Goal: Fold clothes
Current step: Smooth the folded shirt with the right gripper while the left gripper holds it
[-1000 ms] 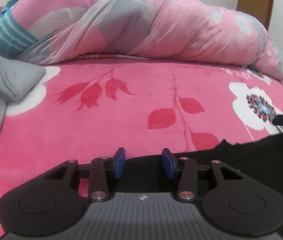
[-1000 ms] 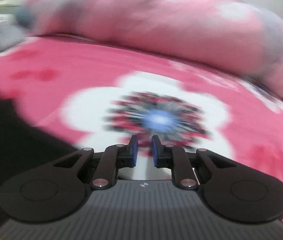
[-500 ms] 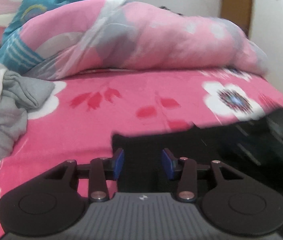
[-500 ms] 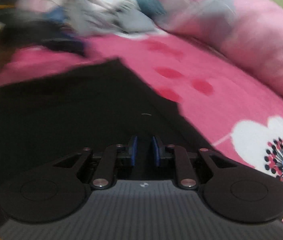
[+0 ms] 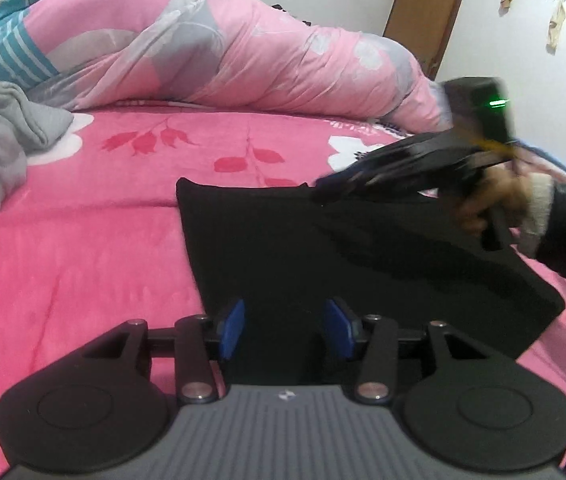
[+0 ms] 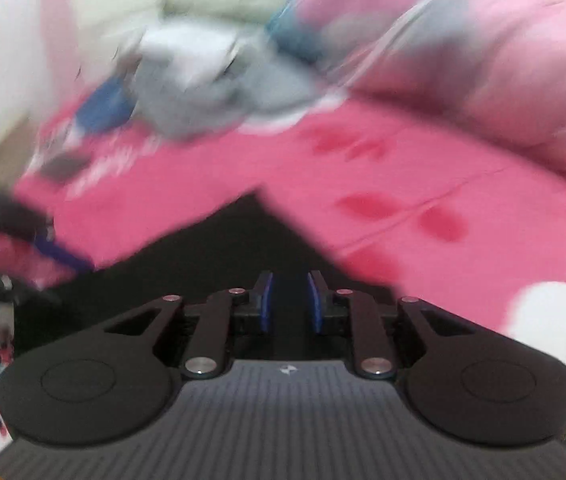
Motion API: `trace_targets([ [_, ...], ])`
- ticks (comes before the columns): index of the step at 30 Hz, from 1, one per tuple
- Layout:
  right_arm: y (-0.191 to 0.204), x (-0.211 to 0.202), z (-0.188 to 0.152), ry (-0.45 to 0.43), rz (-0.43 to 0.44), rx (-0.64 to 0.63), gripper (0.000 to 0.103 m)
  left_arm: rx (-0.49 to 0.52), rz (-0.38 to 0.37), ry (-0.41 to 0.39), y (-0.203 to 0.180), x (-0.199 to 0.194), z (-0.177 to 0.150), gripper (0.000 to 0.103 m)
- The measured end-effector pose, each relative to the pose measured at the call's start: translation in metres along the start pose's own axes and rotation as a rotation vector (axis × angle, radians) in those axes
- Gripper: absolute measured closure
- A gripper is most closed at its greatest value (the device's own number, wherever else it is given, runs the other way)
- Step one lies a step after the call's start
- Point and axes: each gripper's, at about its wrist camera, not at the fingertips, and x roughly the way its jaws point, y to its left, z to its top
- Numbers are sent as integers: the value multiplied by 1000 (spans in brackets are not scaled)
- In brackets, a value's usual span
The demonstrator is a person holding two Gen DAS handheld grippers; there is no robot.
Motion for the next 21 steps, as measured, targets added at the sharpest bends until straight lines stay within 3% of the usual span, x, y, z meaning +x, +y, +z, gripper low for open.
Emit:
trace_targets([
  [2, -2, 37, 11, 75, -64, -4, 87, -3, -15, 8, -2, -3, -2, 55],
  [4, -19, 55, 24, 24, -112, 109, 87, -1, -27, 14, -5, -5, -4, 55],
  [8, -40, 56, 39, -50, -354, 252, 84, 4, -41, 11, -7, -7, -4, 55],
  [11, -32, 25, 37, -133, -246, 260, 84, 5, -45, 7, -6, -8, -5, 54],
  [12, -24, 18, 36, -142, -166, 227, 84, 4, -47, 8, -6, -8, -6, 54],
  [14, -2, 13, 37, -95, -21, 122, 84, 2, -47, 15, -8, -7, -6, 54],
  [17, 16, 44, 45, 19, 103, 65, 84, 1, -41, 26, -13, -8, -4, 54],
  [19, 20, 75, 49, 65, 68, 61, 84, 1, -34, 32, -17, -11, -1, 54],
  [21, 14, 88, 57, 57, -39, 90, 83, 10, -23, 23, -21, -17, 3, 54],
])
